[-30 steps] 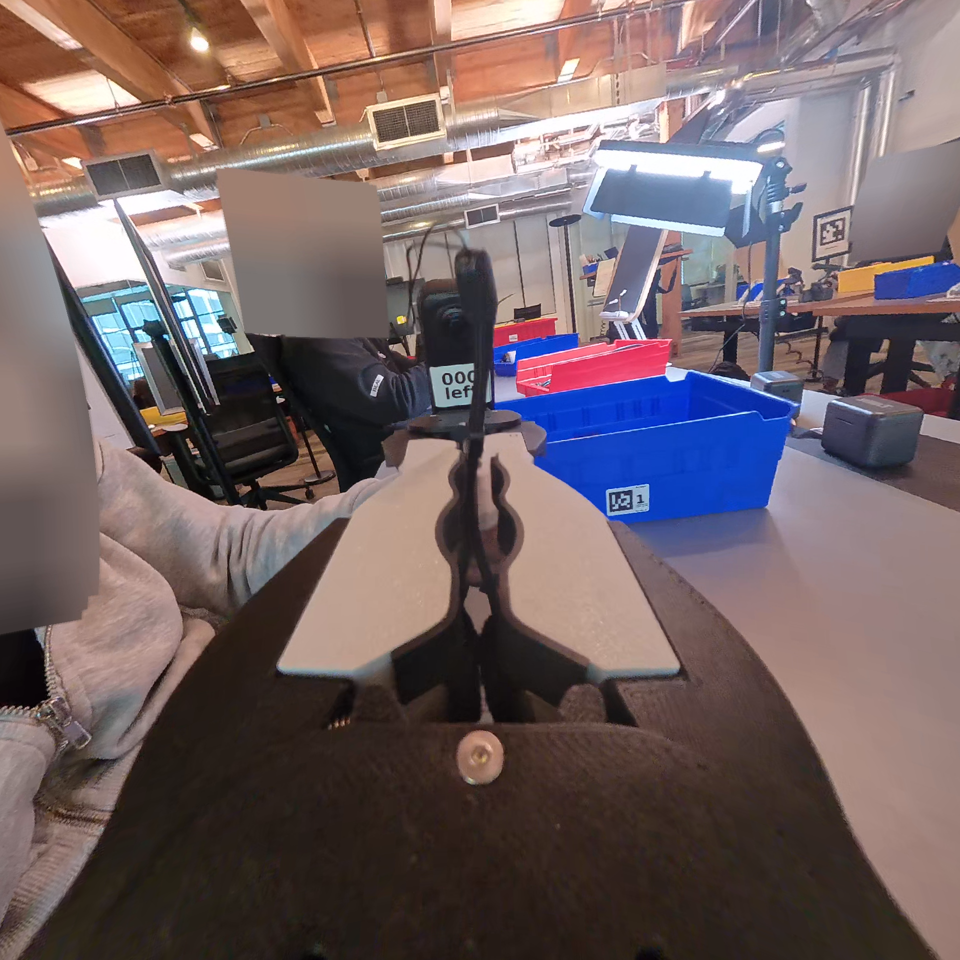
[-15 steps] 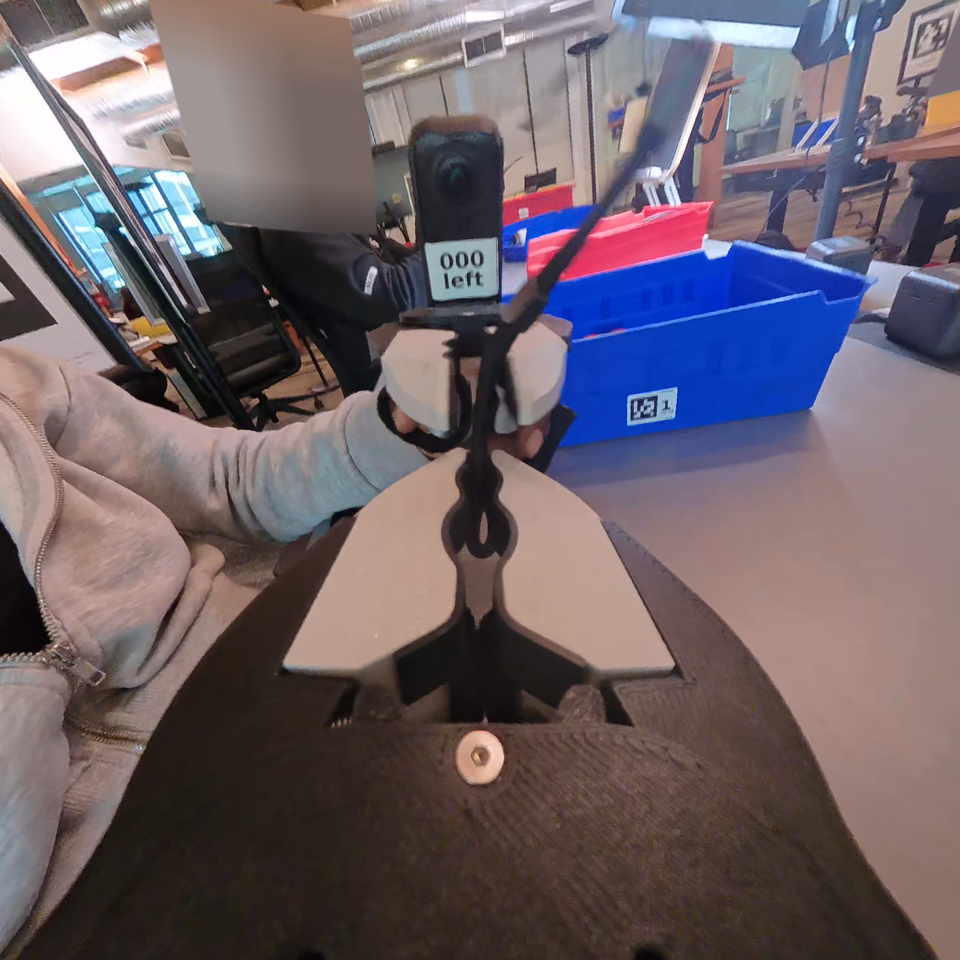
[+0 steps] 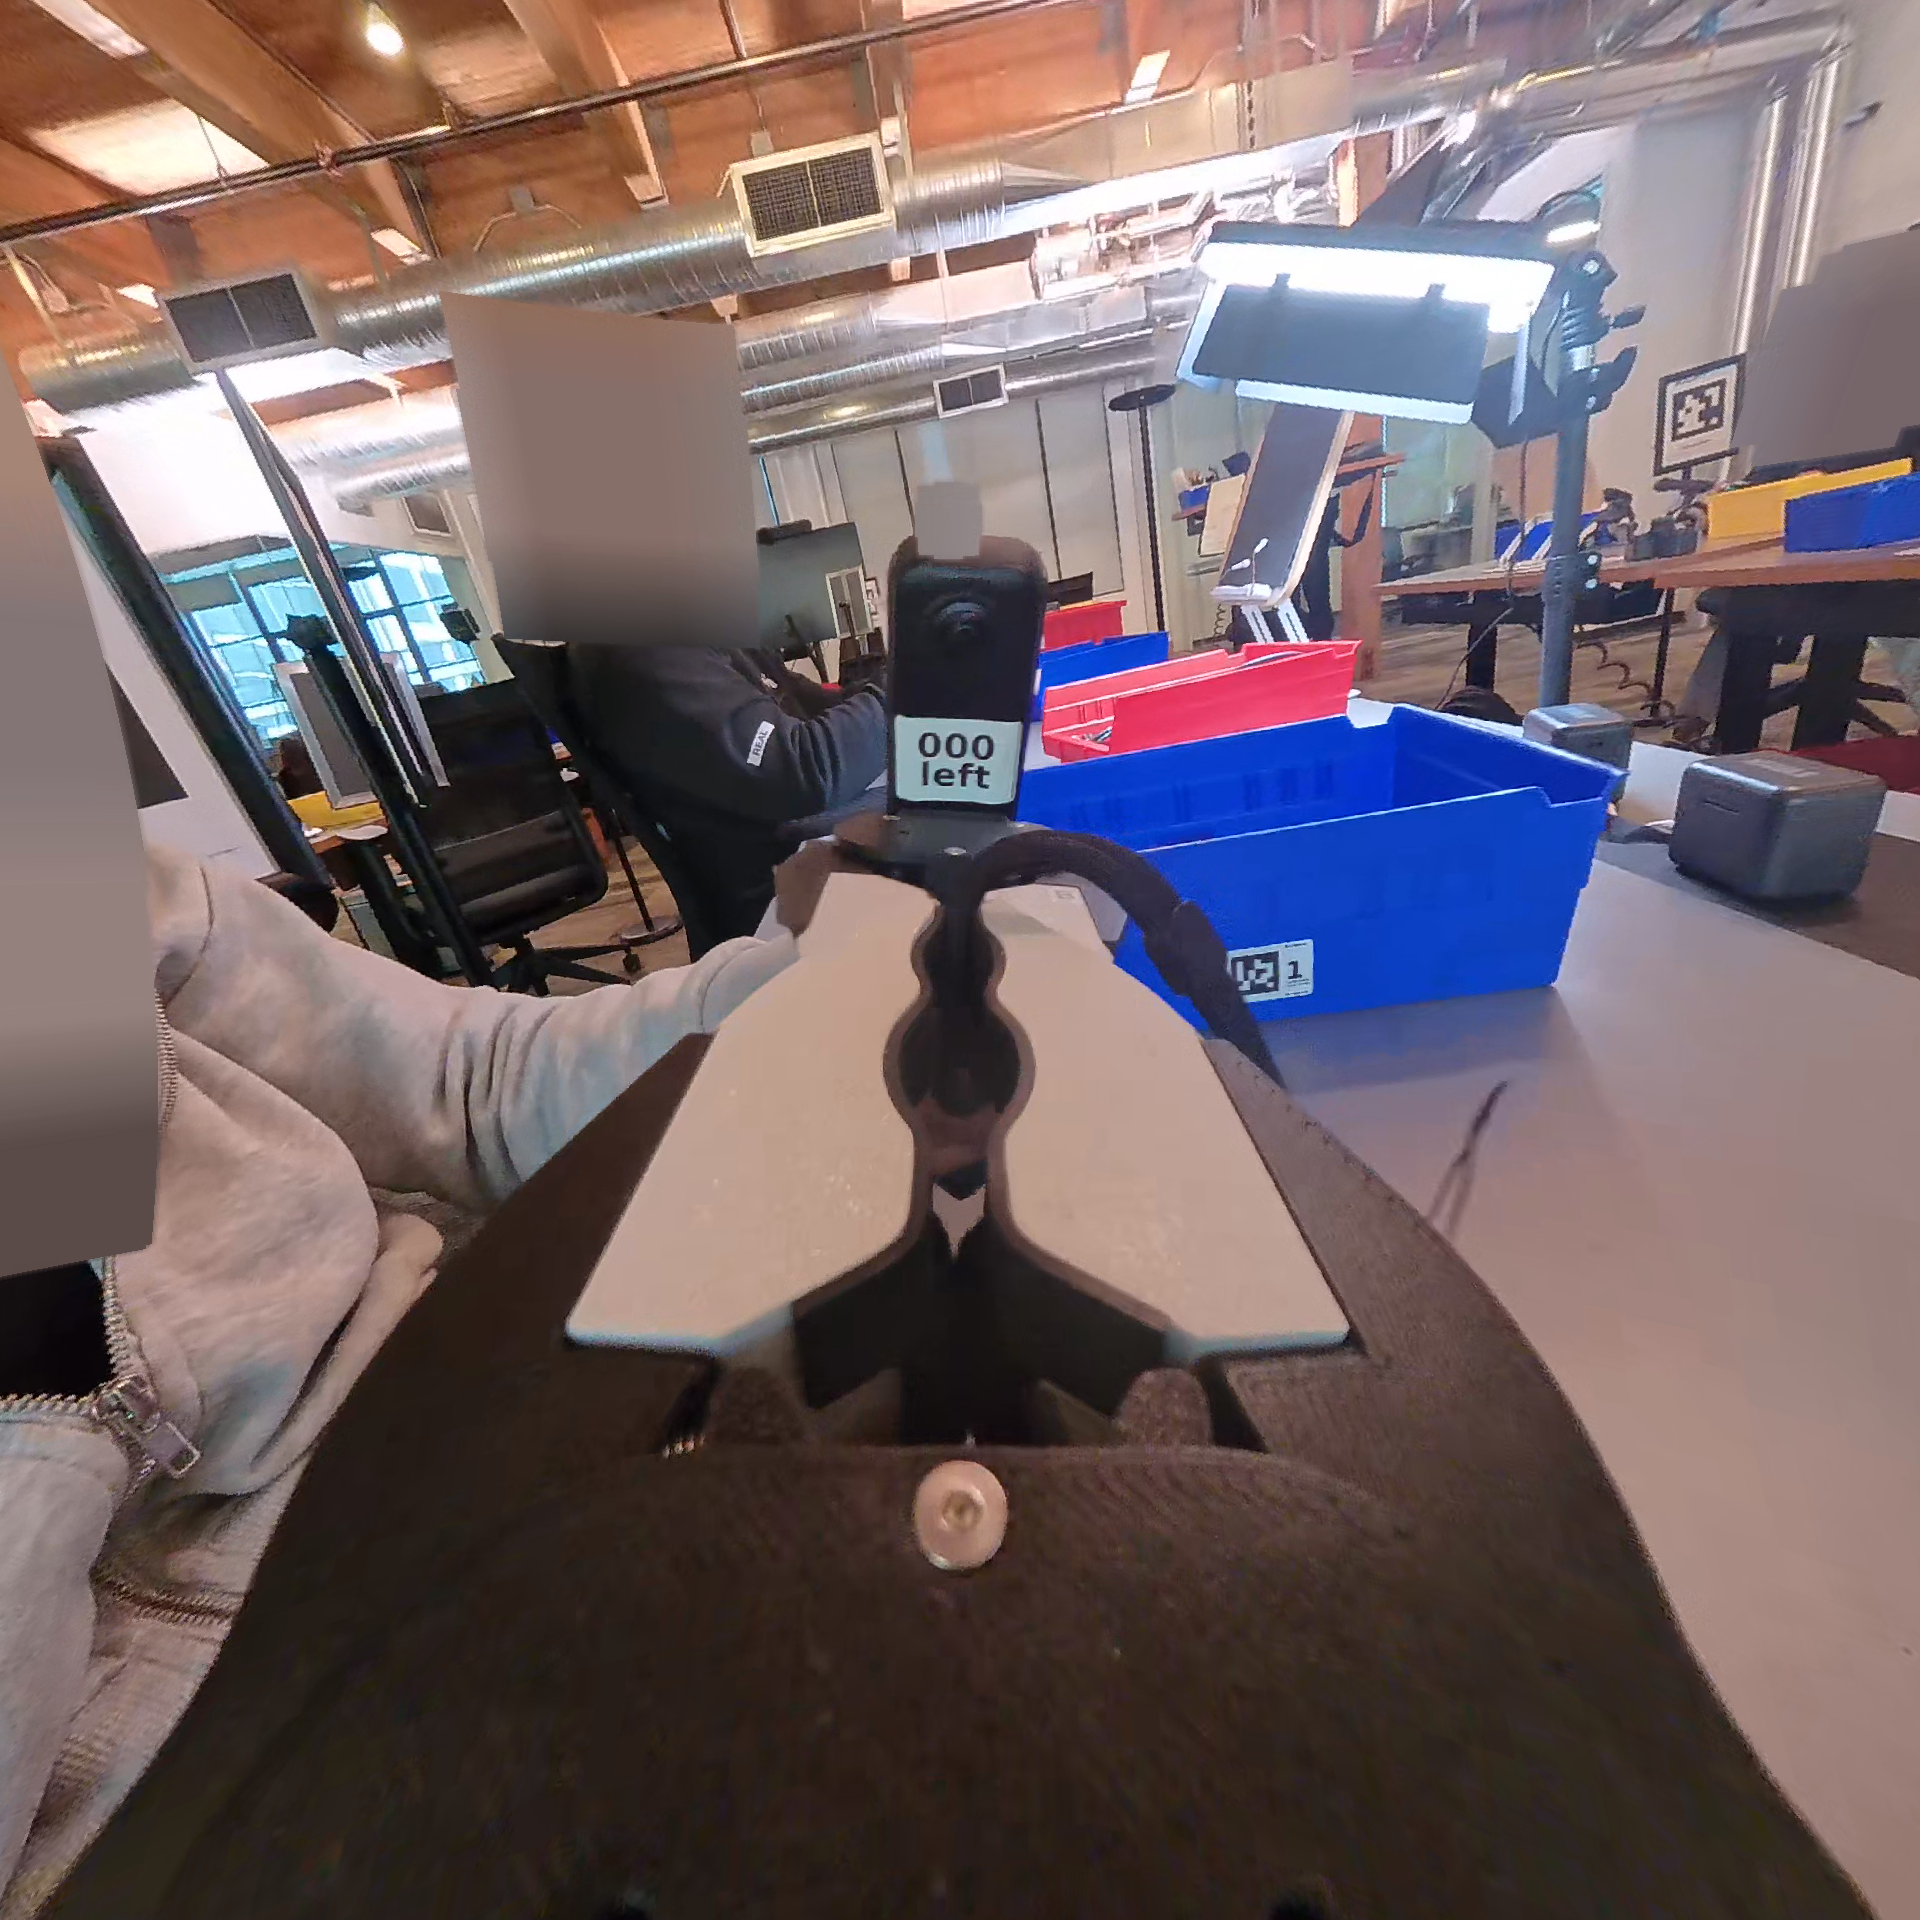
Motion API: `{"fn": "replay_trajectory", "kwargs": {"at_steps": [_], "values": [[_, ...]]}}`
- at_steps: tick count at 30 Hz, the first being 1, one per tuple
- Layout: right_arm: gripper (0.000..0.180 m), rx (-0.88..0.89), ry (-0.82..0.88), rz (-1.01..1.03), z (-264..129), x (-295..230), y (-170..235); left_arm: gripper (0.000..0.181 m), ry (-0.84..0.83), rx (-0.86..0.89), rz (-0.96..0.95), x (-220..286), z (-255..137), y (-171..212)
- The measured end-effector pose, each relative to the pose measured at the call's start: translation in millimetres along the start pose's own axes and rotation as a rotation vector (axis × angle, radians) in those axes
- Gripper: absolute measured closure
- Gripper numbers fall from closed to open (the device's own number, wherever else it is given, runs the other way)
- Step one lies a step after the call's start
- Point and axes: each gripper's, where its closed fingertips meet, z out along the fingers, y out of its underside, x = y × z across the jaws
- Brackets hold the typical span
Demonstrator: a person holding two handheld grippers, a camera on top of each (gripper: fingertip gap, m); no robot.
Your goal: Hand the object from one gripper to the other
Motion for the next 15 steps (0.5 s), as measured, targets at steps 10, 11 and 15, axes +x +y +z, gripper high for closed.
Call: {"fn": "replay_trajectory", "kwargs": {"at_steps": [10, 11, 15], "values": [[0.151, -0.112, 0.0, -0.17, -8, -3, 5, 0.177, 0.039, 0.086, -0.101, 0, -15, -19], [0.149, -0.161, 0.027, -0.275, -10, -2, 8, 0.177, 0.028, 0.101, -0.119, -3, -18, -21], [0.145, -0.34, 0.339, -0.989, -18, 19, 10, 0.178, 0.018, 0.109, -0.181, -10, -25, -23]]}}
